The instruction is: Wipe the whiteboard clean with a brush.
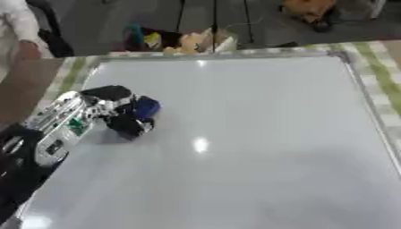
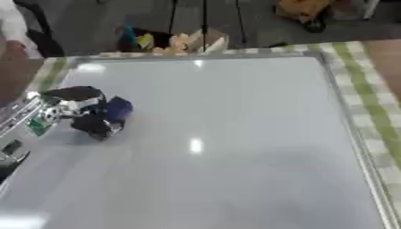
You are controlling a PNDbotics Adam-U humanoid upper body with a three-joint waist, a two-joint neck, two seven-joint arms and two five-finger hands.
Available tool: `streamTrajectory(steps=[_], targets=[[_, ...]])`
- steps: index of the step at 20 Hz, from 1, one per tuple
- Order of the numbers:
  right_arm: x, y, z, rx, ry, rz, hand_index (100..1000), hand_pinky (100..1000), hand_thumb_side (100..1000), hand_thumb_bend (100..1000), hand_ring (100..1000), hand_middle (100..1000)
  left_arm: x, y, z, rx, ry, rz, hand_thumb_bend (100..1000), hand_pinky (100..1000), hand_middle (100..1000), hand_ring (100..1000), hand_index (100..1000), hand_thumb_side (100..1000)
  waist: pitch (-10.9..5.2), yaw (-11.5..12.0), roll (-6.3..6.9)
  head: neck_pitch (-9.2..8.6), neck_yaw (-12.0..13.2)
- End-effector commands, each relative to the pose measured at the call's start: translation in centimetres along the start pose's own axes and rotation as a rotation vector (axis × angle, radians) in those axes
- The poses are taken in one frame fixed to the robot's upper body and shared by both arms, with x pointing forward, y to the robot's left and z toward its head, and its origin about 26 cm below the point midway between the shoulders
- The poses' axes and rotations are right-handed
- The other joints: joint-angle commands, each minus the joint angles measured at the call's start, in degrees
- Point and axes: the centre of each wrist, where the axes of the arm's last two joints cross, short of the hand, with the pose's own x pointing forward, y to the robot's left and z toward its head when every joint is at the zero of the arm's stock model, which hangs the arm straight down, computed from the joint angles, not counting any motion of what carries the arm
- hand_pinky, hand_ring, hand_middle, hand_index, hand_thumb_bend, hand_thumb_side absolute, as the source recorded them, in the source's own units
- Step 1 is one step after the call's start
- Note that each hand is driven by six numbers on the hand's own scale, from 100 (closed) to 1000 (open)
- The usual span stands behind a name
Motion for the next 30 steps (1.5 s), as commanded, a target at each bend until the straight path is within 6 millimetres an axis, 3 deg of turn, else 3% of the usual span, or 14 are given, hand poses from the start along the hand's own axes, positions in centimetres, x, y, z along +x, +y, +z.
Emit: streamTrajectory(steps=[1, 15, 30], targets=[[0.4, -0.1, -0.7, 0.008, -0.026, -0.005, 692, 670, 791, 100, 584, 498, -0.6, 1.2, 0.6, 0.023, 0.024, -0.012, 100, 436, 464, 566, 692, 631, -1.51, 0.0, -0.16, -0.19, 0.2], [0.4, -0.1, -0.6, 0.003, -0.023, -0.002, 691, 671, 786, 100, 583, 496, -3.4, 0.5, -1.0, 0.037, 0.168, -0.011, 100, 443, 465, 570, 691, 621, -1.43, 0.0, -0.23, -0.3, 0.3], [0.4, 0.0, -0.5, 0.0, -0.018, 0.0, 692, 671, 786, 100, 583, 496, -5.7, 1.0, -1.5, 0.065, 0.263, 0.058, 100, 441, 464, 569, 689, 619, -1.5, 0.2, -0.23, -0.51, 0.2]])
